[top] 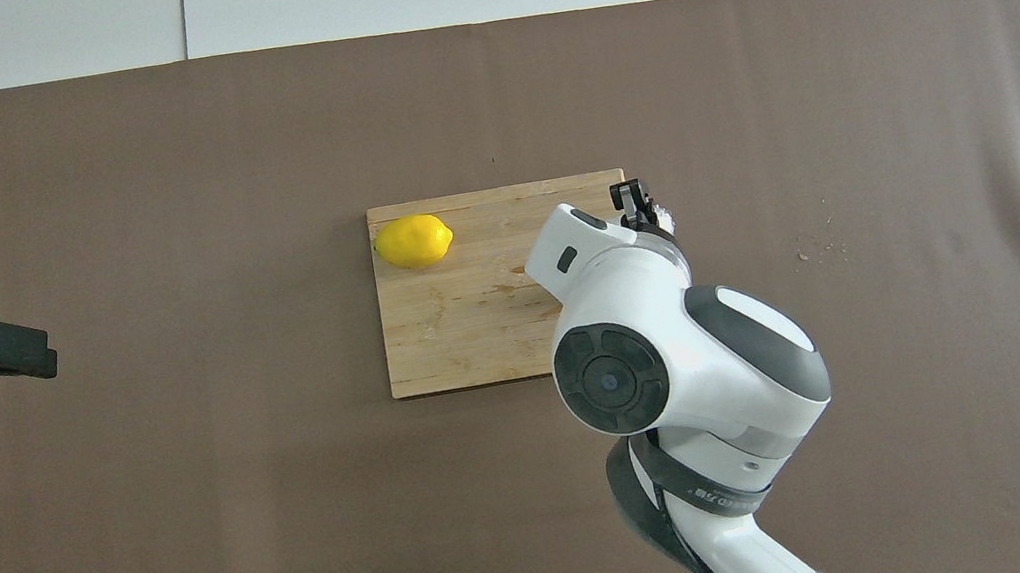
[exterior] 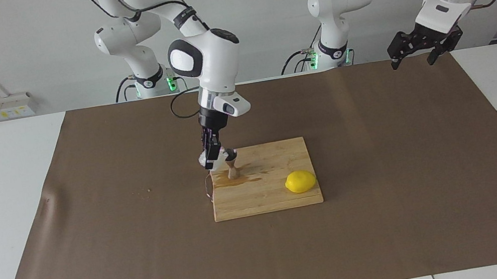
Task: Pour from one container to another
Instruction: 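Tilt the clear glass with the right gripper into the metal cup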
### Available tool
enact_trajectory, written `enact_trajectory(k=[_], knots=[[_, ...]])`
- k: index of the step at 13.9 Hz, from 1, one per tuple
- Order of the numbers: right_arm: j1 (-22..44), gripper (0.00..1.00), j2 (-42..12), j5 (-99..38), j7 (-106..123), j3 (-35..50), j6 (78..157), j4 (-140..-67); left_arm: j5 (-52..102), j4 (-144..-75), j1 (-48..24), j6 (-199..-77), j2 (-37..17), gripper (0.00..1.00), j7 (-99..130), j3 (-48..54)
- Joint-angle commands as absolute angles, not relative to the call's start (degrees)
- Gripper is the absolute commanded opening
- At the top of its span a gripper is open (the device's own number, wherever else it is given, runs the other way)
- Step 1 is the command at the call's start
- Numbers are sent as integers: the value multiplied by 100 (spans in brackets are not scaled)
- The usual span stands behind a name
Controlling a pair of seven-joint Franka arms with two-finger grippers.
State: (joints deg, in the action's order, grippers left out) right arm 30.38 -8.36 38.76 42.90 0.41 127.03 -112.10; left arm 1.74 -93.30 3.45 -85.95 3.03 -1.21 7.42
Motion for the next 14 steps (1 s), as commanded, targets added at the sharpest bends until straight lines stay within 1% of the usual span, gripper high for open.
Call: enact_trajectory(k=[1, 7, 14], knots=[[3050, 19, -730, 4218, 4140, 44, 12656, -11311, 114, -9431, 413, -8552, 431, 100, -150, 782], [3076, 19, -668, 4579, 4070, 44, 12700, -11426, 114, -9431, 413, -8552, 431, 100, -158, 782], [3085, 19, -633, 4623, 4025, 44, 12656, -11435, 114, -9431, 413, -8552, 431, 100, -158, 782]])
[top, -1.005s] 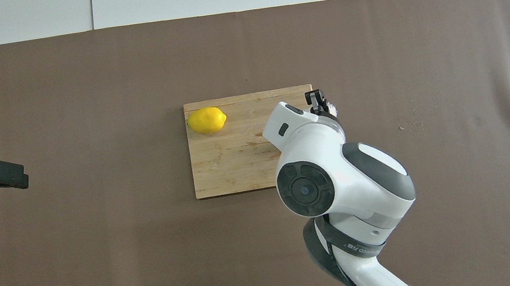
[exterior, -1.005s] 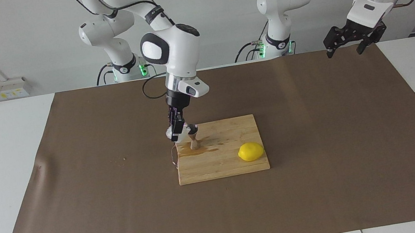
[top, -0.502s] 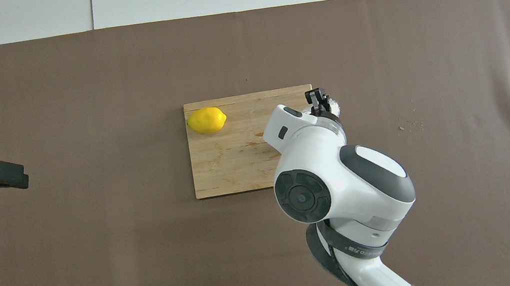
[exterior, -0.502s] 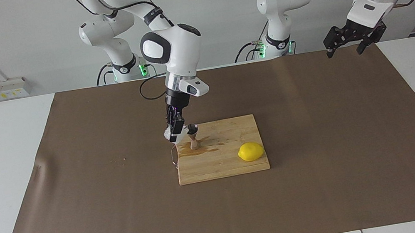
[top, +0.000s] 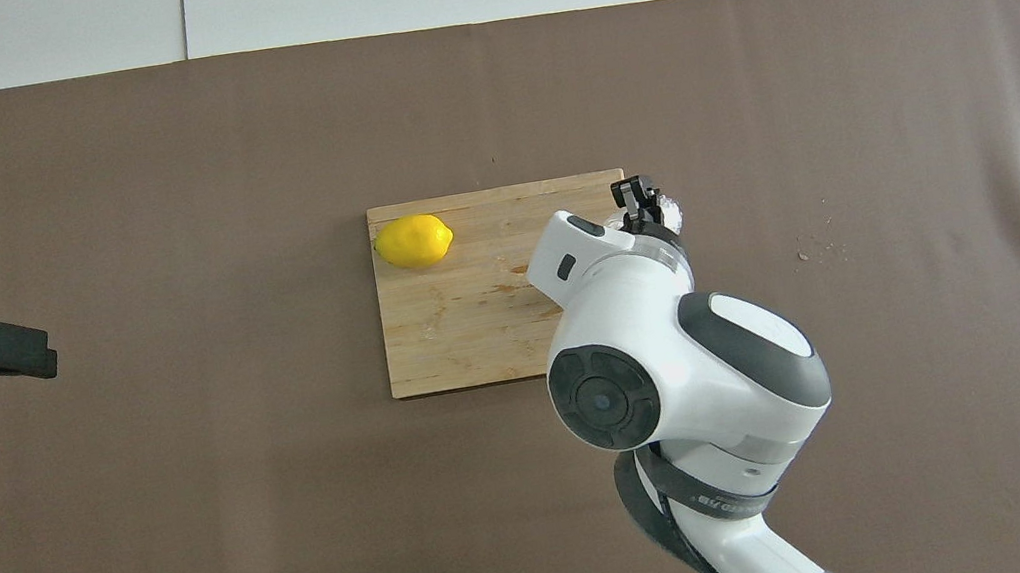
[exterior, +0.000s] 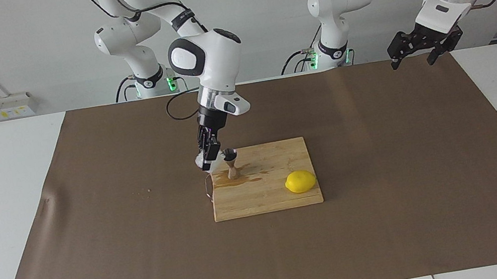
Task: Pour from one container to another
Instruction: 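Tilt the clear glass with the right gripper into the metal cup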
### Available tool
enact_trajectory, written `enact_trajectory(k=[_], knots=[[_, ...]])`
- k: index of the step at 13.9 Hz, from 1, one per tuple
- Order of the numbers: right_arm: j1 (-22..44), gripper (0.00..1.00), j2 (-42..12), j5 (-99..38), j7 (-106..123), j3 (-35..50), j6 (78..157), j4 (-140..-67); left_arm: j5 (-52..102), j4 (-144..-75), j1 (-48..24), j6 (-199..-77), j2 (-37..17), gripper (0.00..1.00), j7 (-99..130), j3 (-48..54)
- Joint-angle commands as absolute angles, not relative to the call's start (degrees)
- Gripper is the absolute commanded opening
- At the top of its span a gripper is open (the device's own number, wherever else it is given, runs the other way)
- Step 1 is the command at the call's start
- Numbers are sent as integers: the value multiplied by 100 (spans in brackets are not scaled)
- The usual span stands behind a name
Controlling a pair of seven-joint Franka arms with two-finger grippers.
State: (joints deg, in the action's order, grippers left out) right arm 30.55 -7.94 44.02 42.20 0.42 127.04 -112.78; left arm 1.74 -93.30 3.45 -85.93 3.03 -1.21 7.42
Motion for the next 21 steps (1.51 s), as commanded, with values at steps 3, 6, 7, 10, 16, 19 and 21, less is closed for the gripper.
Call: enact_trajectory(k=[3, 6, 7, 10, 16, 19, 21], knots=[[3094, 19, -633, 4623, 4008, 61, 12665, -11435, 114, -9431, 413, -8552, 431, 100, -158, 782], [3199, 19, -642, 4623, 3876, 79, 12621, -11435, 114, -9431, 413, -8552, 431, 100, -158, 774], [3199, 19, -642, 4623, 3876, 79, 12621, -11443, 114, -9431, 413, -8552, 431, 100, -158, 782], [3199, 19, -642, 4623, 3867, 79, 12639, -11461, 114, -9431, 413, -8552, 431, 100, -158, 774], [3226, 19, -650, 4526, 3665, 114, 12621, -11426, 114, -9431, 413, -8552, 431, 100, -158, 773], [3191, 19, -668, 4351, 3665, 114, 12630, -11391, 114, -9431, 413, -8552, 431, 100, -158, 782], [3182, 19, -685, 4132, 3674, 105, 12630, -11347, 114, -9431, 413, -8552, 431, 100, -158, 773]])
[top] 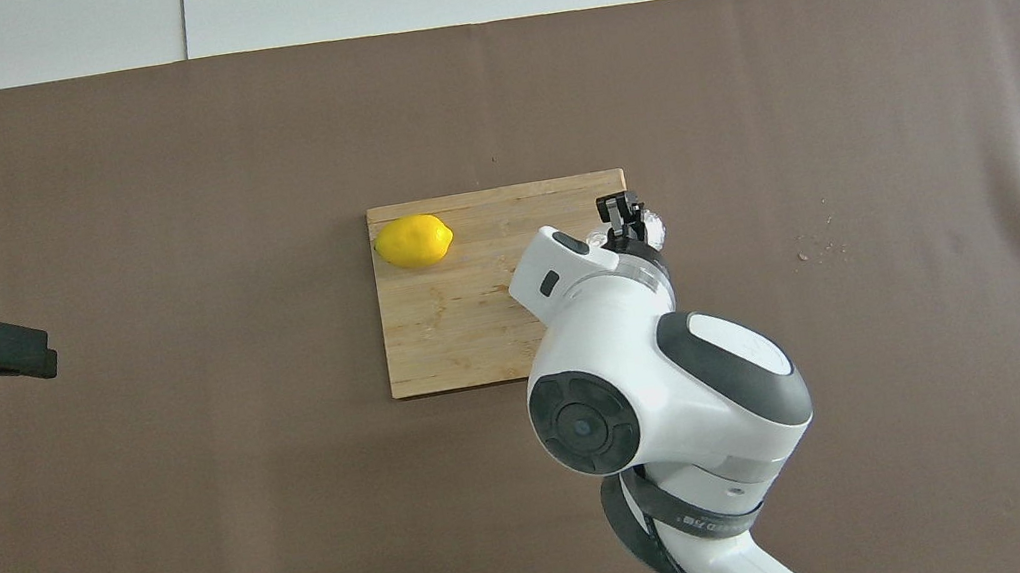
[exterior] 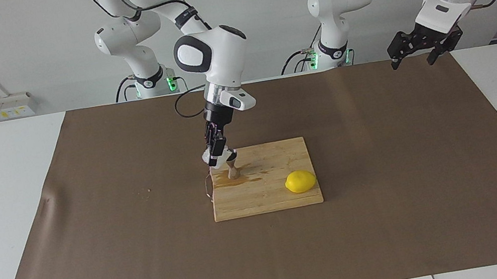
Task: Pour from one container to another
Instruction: 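Tilt the clear glass with the right gripper into the metal cup, then carry the glass back and set it down with the right gripper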
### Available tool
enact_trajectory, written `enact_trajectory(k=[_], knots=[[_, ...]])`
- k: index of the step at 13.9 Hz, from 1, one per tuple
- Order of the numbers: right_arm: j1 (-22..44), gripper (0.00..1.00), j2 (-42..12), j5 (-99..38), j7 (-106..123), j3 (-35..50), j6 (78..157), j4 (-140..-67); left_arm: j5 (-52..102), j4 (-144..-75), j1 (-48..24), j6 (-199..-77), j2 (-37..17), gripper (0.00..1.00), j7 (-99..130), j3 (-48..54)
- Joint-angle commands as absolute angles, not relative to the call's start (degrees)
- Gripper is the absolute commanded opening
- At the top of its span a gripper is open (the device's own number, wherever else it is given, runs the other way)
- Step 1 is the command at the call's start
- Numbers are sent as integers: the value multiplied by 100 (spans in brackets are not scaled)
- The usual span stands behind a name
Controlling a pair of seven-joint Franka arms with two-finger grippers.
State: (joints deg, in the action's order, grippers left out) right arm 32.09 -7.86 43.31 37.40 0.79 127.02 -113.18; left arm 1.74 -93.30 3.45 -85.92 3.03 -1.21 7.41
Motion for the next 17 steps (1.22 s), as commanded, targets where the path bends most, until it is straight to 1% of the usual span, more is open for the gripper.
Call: enact_trajectory(k=[1, 8, 9, 10, 13, 17], knots=[[3156, 19, -686, 4105, 3674, 114, 12630, -11329, 114, -9431, 413, -8552, 431, 100, -158, 782], [2997, 19, -633, 3244, 3998, 105, 12630, -11198, 114, -9431, 413, -8552, 431, 100, -158, 782], [2988, 14, -615, 3078, 4069, 105, 12621, -11189, 114, -9431, 413, -8552, 431, 100, -158, 782], [2927, 8, -580, 2928, 4095, 97, 12612, -11188, 114, -9431, 413, -8552, 431, 100, -158, 774], [2831, 8, -554, 2515, 4332, 97, 12595, -11188, 114, -9431, 413, -8552, 431, 100, -158, 773], [2401, 8, -597, 1558, 5069, 97, 12709, -11188, 114, -9431, 413, -8552, 431, 100, -158, 782]])
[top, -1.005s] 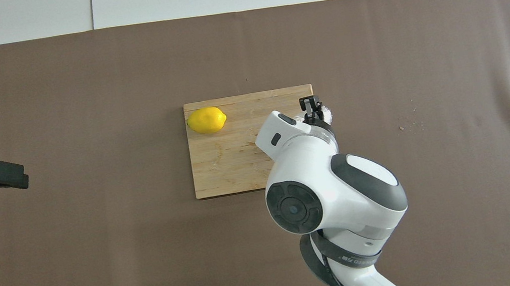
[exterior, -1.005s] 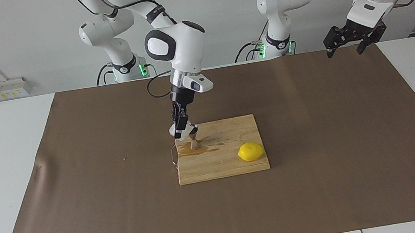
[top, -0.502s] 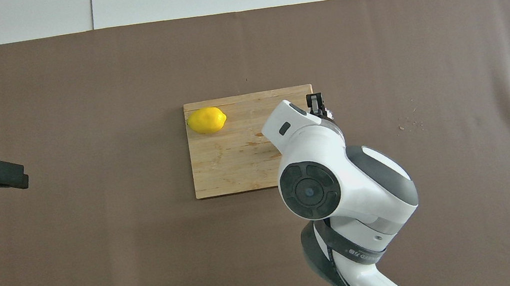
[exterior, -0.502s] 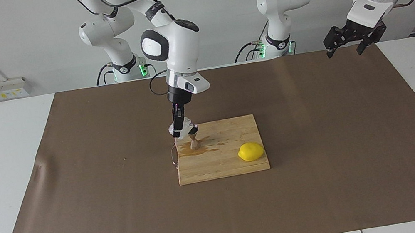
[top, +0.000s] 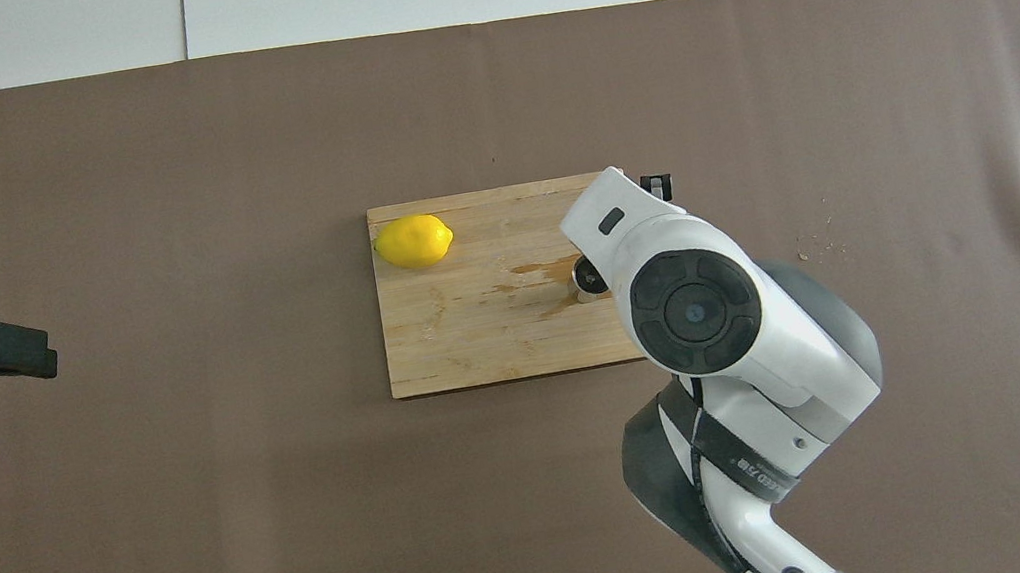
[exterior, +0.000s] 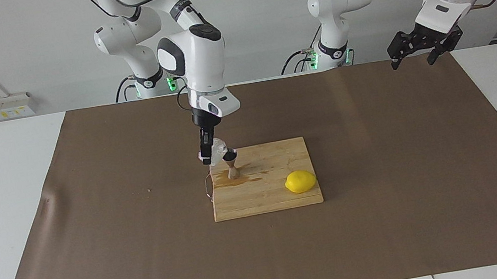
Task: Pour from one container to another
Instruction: 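Carry the glass back and set it down with the right gripper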
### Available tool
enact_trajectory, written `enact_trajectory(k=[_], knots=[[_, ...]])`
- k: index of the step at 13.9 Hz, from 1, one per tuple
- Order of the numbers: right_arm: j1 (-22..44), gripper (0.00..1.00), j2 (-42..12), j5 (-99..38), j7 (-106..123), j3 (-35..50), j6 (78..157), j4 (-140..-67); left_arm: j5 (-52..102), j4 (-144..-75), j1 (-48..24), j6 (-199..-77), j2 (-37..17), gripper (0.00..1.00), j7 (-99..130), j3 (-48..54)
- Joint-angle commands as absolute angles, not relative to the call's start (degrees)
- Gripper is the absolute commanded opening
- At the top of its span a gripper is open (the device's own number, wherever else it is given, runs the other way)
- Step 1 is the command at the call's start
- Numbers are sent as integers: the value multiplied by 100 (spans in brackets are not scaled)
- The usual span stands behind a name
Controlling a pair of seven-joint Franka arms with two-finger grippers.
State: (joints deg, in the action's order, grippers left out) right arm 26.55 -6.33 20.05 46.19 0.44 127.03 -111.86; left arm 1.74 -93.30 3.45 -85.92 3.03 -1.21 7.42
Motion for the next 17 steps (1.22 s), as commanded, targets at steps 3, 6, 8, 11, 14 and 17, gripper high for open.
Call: enact_trajectory(k=[3, 6, 8, 11, 14, 17], knots=[[1857, 8, -642, 689, 6052, 97, 12945, -11258, 114, -9431, 413, -8552, 431, 100, -158, 782], [1364, 8, -729, -34, 6854, 97, 12990, -11346, 114, -9431, 413, -8552, 431, 100, -158, 782], [1109, 8, -843, -272, 7100, 88, 13086, -11426, 114, -9431, 413, -8552, 431, 100, -158, 773], [652, 8, -940, -893, 7740, 97, 13139, -11767, 114, -9431, 413, -8552, 431, 100, -158, 782], [265, 8, -1081, -1642, 8664, 88, 13429, -12084, 114, -9431, 413, -8552, 431, 100, -158, 774], [-104, 8, -1169, -1714, 9165, 88, 13439, -12199, 114, -9431, 413, -8552, 431, 100, -158, 782]])
